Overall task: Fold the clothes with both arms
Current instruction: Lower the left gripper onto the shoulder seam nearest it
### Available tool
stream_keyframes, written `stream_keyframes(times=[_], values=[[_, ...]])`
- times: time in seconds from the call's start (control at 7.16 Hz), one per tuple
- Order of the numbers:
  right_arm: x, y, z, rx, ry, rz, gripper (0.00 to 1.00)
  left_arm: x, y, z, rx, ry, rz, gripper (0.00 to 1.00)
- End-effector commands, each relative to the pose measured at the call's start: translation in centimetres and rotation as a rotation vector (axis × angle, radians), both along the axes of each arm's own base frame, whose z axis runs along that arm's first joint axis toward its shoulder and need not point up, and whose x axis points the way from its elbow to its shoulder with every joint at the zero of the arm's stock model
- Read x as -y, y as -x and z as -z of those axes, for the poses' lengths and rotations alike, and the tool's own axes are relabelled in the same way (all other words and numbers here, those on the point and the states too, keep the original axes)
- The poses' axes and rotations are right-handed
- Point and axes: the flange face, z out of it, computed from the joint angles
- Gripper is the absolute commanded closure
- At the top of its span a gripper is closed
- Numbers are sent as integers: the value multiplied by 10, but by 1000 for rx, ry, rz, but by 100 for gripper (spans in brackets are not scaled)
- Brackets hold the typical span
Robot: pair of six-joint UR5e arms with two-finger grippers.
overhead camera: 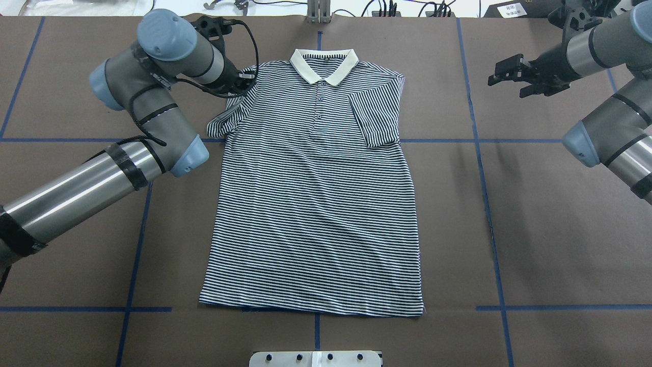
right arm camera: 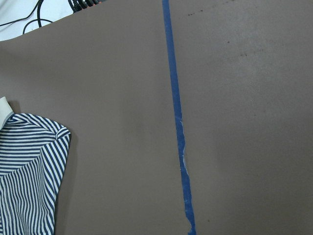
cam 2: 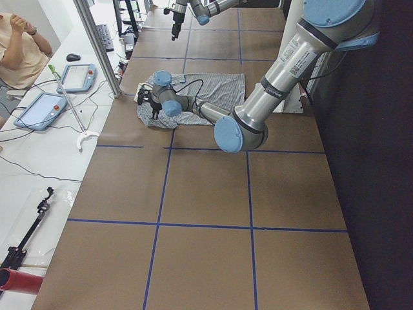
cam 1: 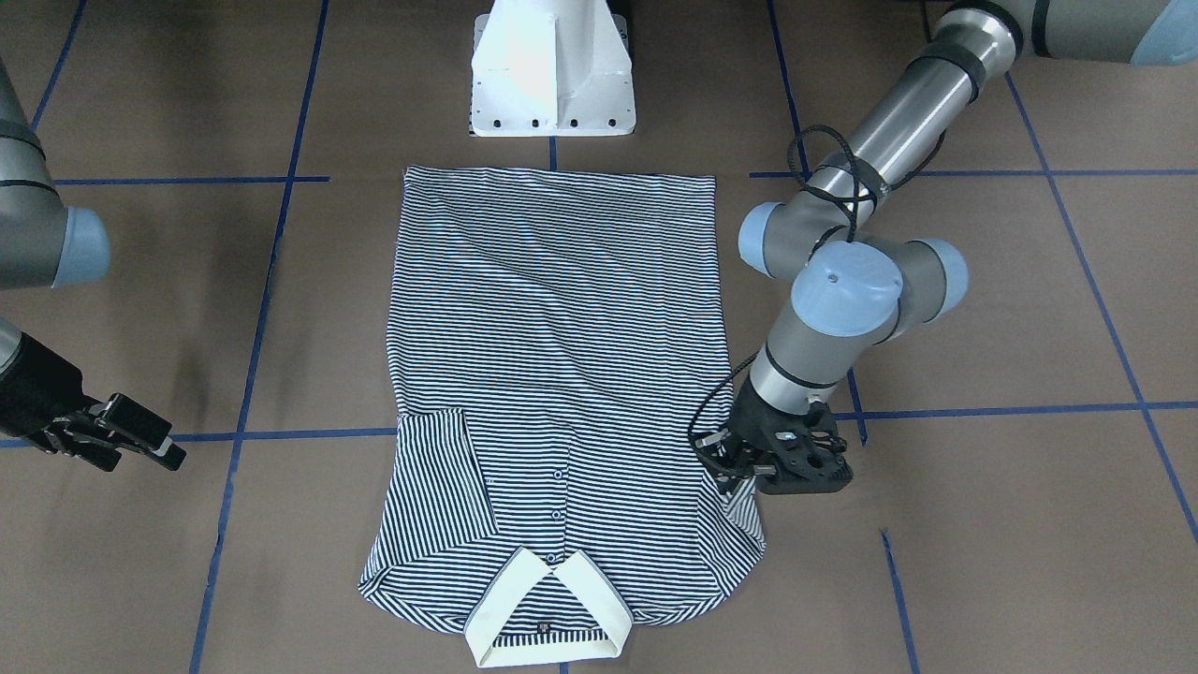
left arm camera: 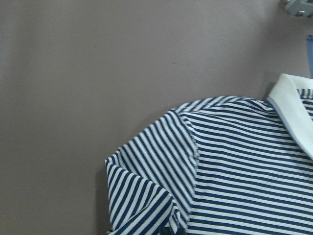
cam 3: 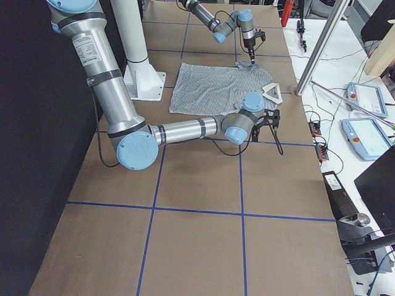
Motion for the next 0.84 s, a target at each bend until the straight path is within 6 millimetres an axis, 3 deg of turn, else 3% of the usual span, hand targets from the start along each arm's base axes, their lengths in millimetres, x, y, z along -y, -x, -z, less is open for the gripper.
stream_keyframes(times=[0.0, 0.14, 0.42, 0.56, 0.7], values=[[0, 1, -1, -1, 1, 1, 0, 3, -46, 35, -8, 39, -8, 100], [0, 2, 1, 0, -1, 2, 0, 6, -57, 35, 3, 37, -2, 100], [0, 4, 0, -2, 0, 3, 0, 6, -59, 27, 25, 25, 25, 100], [0, 5, 1, -2, -2, 3, 0, 11, -59, 21, 31, 0, 59, 55], [1, 6, 4, 1, -3, 0, 0, 12, -57, 23, 18, -16, 63, 33]])
